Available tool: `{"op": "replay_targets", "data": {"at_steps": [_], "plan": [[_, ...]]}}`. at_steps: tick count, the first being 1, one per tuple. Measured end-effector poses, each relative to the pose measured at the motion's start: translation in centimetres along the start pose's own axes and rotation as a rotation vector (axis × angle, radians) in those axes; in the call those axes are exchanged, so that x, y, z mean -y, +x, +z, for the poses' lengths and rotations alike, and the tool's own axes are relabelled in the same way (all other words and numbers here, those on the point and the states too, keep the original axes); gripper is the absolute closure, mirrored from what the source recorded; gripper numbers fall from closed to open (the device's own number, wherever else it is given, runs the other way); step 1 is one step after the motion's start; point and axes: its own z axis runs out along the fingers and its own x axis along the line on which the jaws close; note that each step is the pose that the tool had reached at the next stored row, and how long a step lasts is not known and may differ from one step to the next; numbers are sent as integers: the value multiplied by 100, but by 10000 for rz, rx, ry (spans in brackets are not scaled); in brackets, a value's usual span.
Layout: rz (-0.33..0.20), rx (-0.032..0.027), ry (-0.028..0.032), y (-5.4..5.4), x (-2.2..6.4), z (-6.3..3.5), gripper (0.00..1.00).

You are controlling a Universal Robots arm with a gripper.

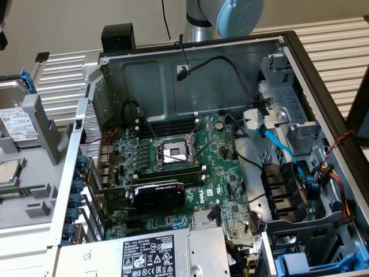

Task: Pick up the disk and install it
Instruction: 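Reach for the disk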

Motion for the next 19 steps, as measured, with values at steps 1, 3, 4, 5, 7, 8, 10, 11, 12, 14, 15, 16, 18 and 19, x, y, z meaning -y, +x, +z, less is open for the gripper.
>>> {"op": "replay_targets", "data": {"at_steps": [1, 3, 4, 5, 7, 8, 10, 11, 12, 14, 15, 16, 18, 19], "plan": [[0, -1, 13, 29, -14, 1, 89], [-2, -3, 45, 88, -41, 2, 89], [-5, -2, 62, 120, -55, 3, 89], [-6, -4, 77, 149, -69, 4, 89], [-9, -3, 104, 208, -95, 6, 89], [-10, -4, 116, 236, -104, 5, 89], [-11, -4, 123, 294, -107, 6, 89], [-13, -4, 124, 324, -106, 7, 89], [-14, -4, 125, 353, -105, 7, 89], [-15, -3, 124, 419, -100, 9, 89], [-15, -4, 124, 456, -97, 9, 89], [-15, -3, 124, 492, -94, 10, 89], [-15, -4, 125, 524, -93, 11, 89], [-18, -3, 125, 525, -95, 11, 89]]}}
